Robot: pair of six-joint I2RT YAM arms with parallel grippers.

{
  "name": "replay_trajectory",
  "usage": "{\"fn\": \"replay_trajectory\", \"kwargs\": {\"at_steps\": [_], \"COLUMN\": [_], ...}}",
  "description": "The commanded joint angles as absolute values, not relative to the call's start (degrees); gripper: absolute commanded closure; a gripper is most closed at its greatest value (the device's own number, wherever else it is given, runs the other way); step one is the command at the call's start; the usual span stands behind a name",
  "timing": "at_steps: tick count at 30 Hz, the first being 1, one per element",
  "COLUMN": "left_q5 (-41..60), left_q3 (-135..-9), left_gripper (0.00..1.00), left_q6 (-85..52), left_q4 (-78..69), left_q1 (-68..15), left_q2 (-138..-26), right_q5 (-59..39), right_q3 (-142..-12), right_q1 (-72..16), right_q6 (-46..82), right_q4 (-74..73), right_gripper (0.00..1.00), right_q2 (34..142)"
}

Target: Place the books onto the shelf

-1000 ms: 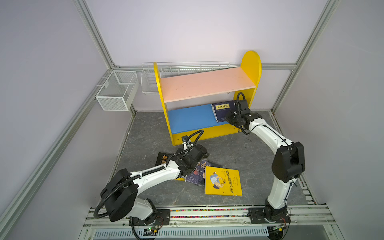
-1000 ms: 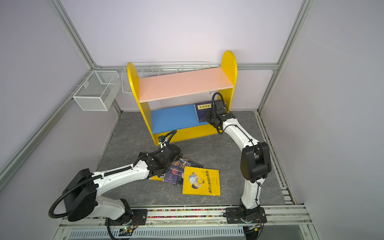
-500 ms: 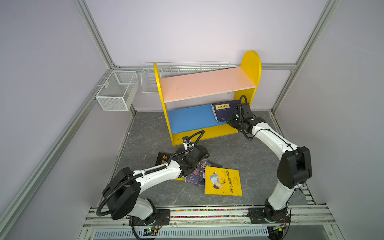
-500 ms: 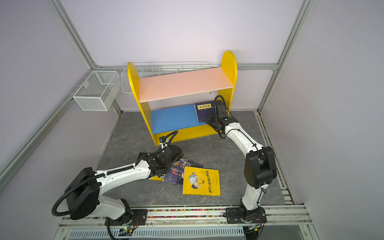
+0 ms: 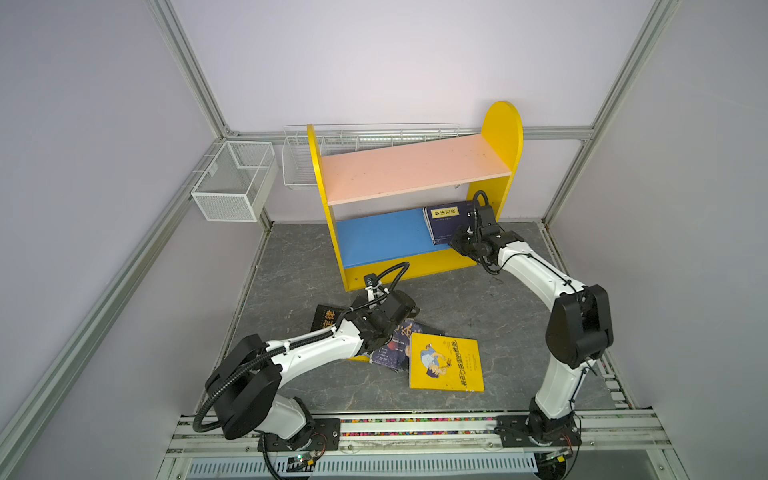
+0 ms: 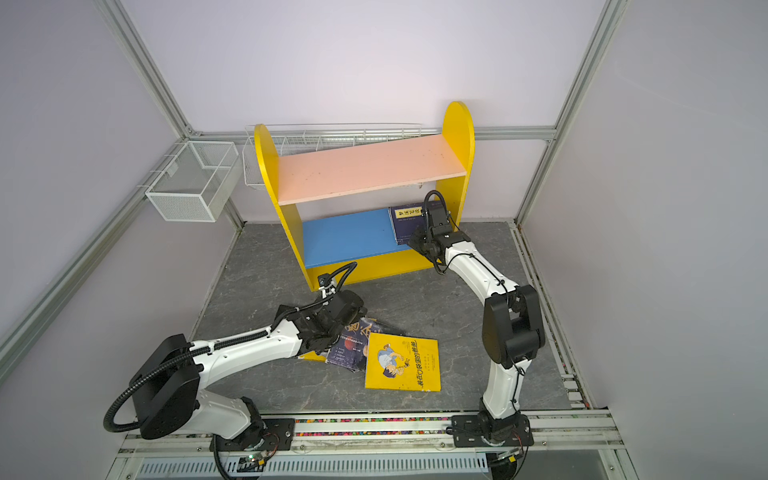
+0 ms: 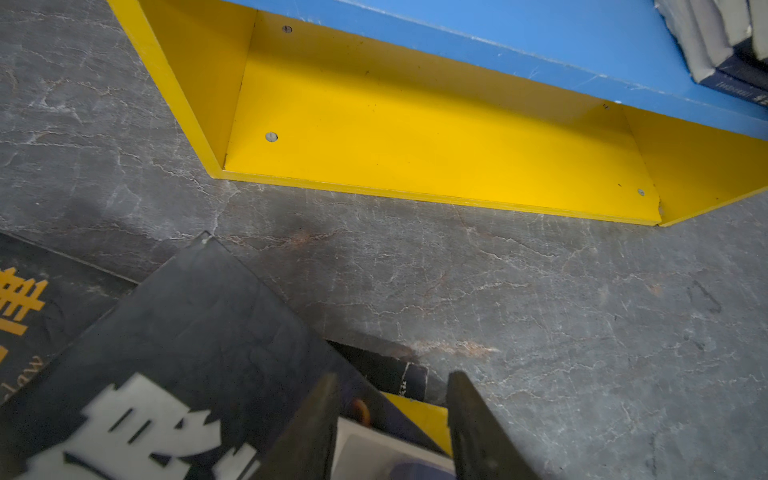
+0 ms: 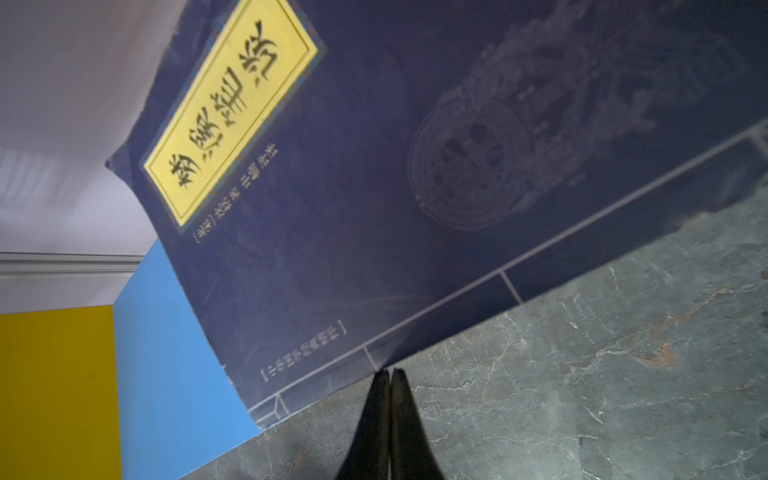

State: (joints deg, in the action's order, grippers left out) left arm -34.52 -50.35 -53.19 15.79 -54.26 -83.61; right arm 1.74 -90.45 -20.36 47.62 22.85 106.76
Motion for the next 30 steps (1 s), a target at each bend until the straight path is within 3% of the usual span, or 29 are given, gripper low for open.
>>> {"fn": "replay_trajectory", "kwargs": {"at_steps": [1, 20, 26, 30], "left_q5": [-35.60, -35.86, -36.61, -33.17], "left_q3": [-51.68, -51.70, -51.94, -52.63], "left_gripper": [0.56, 0.55, 0.55, 0.55], "left_q6": [-54.44, -54.30, -52.21, -47.09], "left_q4": [17.13, 17.64, 18.64, 19.75], "left_q1": [-53.88, -53.65, -53.61, -53.66], "left_q2": [-84.00, -83.26, -81.92, -80.53], "right_q5": [1.40, 3.58, 2.44, 2.04], "right_q3": [-92.16, -94.35, -84.89, -73.02], "right_q1": [-20.63, -20.50, -20.61, -20.26], "right_q6": [48.56, 46.41, 45.71, 47.26], "right_q4": [22.21, 22.36, 19.61, 22.13], "right_gripper": [0.93, 0.93, 0.93, 0.87], "right_q2": [107.74, 108.23, 98.72, 88.47]}}
